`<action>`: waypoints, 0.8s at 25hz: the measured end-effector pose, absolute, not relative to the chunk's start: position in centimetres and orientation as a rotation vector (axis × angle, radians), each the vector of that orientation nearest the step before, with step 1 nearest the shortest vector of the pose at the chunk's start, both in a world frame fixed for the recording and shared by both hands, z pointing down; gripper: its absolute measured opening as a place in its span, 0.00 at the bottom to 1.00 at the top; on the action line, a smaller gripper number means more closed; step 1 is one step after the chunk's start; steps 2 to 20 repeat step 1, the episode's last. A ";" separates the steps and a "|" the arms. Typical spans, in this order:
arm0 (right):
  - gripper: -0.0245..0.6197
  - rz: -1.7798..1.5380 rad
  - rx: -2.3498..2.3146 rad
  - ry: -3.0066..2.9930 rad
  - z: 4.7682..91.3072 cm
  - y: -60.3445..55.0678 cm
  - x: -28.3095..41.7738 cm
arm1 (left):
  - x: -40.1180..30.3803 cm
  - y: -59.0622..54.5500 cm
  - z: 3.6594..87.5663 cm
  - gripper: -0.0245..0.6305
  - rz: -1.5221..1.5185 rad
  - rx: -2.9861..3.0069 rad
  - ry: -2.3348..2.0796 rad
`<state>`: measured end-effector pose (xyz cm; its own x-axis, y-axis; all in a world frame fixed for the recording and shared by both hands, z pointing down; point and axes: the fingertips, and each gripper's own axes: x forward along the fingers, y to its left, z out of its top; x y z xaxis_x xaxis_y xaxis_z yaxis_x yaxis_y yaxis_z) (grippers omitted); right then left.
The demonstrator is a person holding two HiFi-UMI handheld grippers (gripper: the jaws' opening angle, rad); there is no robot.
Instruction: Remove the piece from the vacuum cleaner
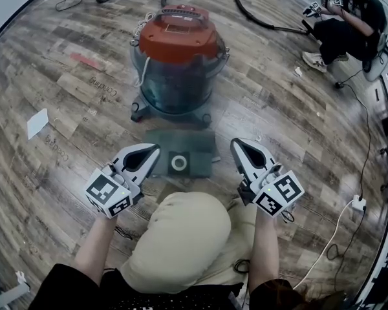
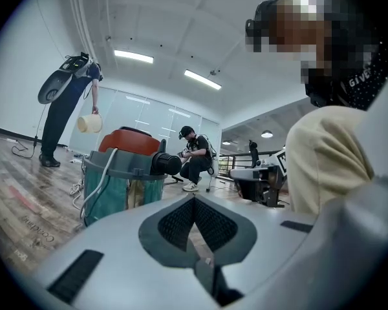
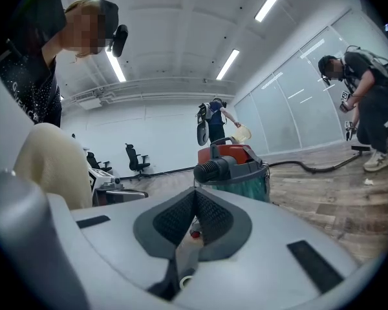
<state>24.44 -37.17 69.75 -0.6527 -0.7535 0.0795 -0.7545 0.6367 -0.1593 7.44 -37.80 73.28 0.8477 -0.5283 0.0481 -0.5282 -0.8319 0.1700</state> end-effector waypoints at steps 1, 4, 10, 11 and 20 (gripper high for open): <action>0.05 0.276 1.304 -2.837 69.7 -37.2 24.4 | 7.4 -37.8 73.4 0.05 0.002 2.847 -0.820; 0.05 0.276 1.304 -2.837 69.7 -37.2 24.4 | 7.4 -37.8 73.4 0.05 0.002 2.847 -0.820; 0.05 0.276 1.304 -2.837 69.7 -37.2 24.4 | 7.4 -37.8 73.4 0.05 0.002 2.847 -0.820; 0.05 0.276 1.304 -2.837 69.7 -37.2 24.4 | 7.4 -37.8 73.4 0.05 0.002 2.847 -0.820; 0.05 0.276 1.304 -2.837 69.7 -37.2 24.4 | 7.4 -37.8 73.4 0.05 0.002 2.847 -0.820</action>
